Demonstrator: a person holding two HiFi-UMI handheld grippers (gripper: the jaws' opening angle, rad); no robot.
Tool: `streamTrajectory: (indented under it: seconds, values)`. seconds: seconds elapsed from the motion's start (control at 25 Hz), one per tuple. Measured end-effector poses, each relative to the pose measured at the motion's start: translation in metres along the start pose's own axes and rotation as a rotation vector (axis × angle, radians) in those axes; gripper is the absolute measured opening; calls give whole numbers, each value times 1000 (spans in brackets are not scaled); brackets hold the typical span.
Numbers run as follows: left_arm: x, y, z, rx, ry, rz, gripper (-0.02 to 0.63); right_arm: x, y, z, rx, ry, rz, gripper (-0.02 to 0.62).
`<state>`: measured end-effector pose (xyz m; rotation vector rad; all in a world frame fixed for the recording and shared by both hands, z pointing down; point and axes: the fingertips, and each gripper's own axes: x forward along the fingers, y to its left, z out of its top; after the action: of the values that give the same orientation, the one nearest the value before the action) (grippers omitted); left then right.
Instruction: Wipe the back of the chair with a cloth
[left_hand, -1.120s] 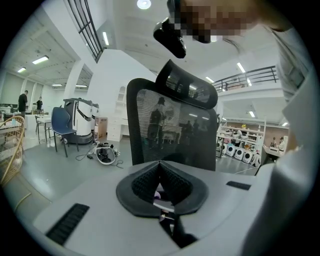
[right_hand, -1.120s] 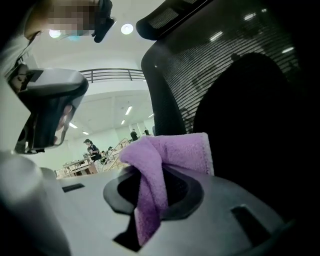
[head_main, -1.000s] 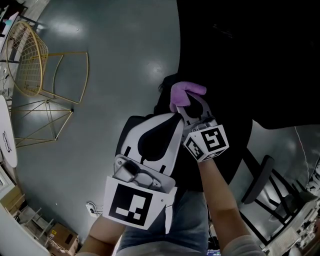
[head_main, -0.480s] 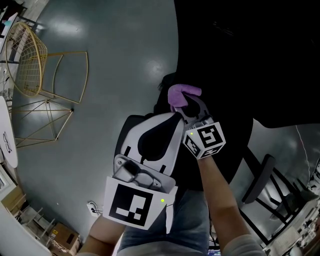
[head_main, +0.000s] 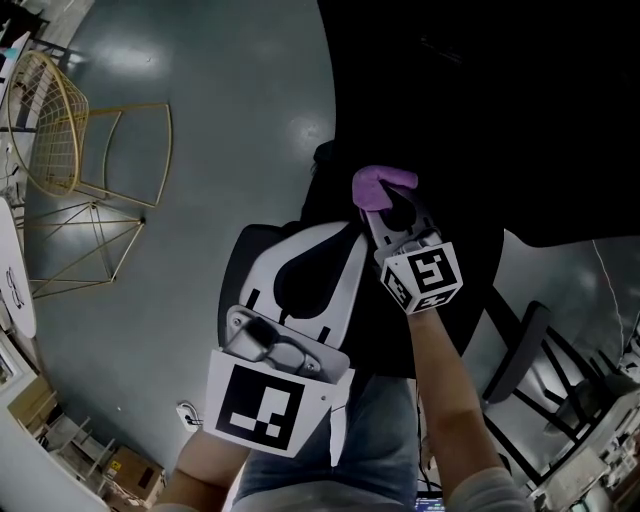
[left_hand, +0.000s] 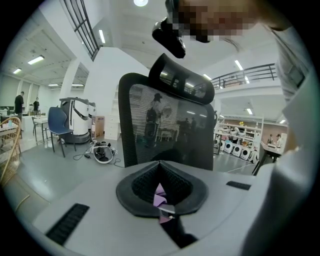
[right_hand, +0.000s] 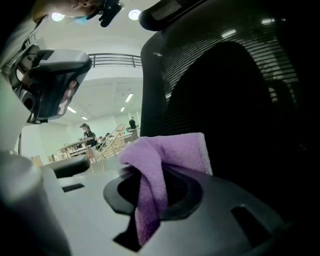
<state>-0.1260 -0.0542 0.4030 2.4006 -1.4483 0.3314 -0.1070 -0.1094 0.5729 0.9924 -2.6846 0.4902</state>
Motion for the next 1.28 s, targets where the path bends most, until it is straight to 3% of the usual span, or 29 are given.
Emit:
streamTrajectory:
  seconds: [1.28]
  values:
    - [56, -106, 8, 77, 17, -137, 9, -145, -143, -53, 71, 64, -317, 67]
